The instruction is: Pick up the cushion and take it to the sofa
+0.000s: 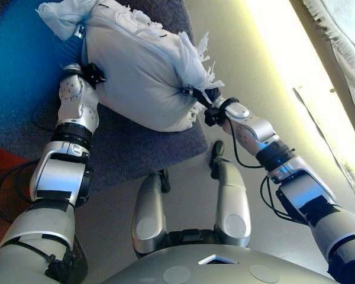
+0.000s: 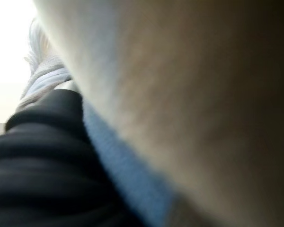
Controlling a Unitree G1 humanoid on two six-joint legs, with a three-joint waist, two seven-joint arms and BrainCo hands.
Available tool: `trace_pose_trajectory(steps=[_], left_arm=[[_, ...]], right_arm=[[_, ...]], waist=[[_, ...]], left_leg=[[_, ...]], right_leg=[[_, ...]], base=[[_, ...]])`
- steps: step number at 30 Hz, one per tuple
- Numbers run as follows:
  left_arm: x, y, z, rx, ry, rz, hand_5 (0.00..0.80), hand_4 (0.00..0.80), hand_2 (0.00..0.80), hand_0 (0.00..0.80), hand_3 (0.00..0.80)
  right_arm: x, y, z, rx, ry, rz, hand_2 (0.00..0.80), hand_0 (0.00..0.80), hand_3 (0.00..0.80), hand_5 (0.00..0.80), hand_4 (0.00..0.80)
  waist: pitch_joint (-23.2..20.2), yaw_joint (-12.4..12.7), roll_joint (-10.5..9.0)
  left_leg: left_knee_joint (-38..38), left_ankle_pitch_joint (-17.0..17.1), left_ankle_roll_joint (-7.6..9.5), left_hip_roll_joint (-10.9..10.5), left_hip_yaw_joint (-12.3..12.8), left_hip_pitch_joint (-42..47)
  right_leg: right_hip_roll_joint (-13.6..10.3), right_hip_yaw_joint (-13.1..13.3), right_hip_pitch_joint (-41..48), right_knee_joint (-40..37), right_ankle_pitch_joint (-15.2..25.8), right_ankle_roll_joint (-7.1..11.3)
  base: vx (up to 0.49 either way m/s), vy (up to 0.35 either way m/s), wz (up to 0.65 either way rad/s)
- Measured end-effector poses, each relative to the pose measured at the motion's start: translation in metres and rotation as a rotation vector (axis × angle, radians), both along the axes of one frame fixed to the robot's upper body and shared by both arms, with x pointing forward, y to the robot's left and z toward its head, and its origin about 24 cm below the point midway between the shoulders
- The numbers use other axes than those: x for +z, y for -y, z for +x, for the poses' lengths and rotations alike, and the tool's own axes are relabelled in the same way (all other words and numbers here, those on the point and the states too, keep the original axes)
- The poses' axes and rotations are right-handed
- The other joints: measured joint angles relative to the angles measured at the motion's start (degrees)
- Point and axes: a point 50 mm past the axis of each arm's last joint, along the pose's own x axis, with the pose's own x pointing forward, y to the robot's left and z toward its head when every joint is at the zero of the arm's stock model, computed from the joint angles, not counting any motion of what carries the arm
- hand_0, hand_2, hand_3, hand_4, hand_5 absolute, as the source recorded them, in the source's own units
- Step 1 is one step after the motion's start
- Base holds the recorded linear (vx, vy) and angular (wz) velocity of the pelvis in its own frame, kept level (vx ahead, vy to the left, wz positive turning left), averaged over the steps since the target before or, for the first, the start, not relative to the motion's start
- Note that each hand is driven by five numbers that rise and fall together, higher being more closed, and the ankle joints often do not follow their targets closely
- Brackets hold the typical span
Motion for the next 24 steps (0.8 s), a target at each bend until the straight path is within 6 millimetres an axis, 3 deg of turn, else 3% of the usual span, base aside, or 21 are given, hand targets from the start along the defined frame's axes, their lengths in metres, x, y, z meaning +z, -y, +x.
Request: trace_pose_trajectory(steps=[8,19,24], left_arm=[[-0.006,-0.007,-0.001,0.021,-0.030,-0.022,0.800,0.800,0.800,0.800,0.800],[-0.006,-0.018,-0.003,0.134,-0.048,-0.072,0.800,0.800,0.800,0.800,0.800],[-0.001,-0.017,0.001,0.107,-0.051,-0.066,0.800,0.800,0.800,0.800,0.800]], right_arm=[[-0.005,-0.007,-0.003,0.039,-0.032,-0.026,0.800,0.800,0.800,0.800,0.800],[0.000,-0.024,-0.010,0.086,-0.046,-0.062,0.800,0.800,0.800,0.800,0.800],[0.000,-0.024,-0.009,0.044,-0.075,-0.026,0.800,0.800,0.800,0.800,0.800]], waist=[[0.1,-1.0,0.12],[0.0,-1.4,0.36],[0.0,-1.3,0.40]], left_leg=[[1.8,-1.2,-0.31,-0.4,0.6,1.1],[3.8,-2.3,-0.98,1.3,0.6,0.7],[4.4,-2.4,-1.60,1.6,0.6,0.4]], right_leg=[[-1.1,1.7,-1.6,6.2,-3.3,-0.36],[0.1,1.8,-2.9,9.0,-4.9,-1.47],[0.1,1.9,-3.7,10.4,-5.7,-1.80]], base=[[0.055,0.026,-0.01],[0.018,-0.010,-0.03],[0.033,-0.011,0.00]])
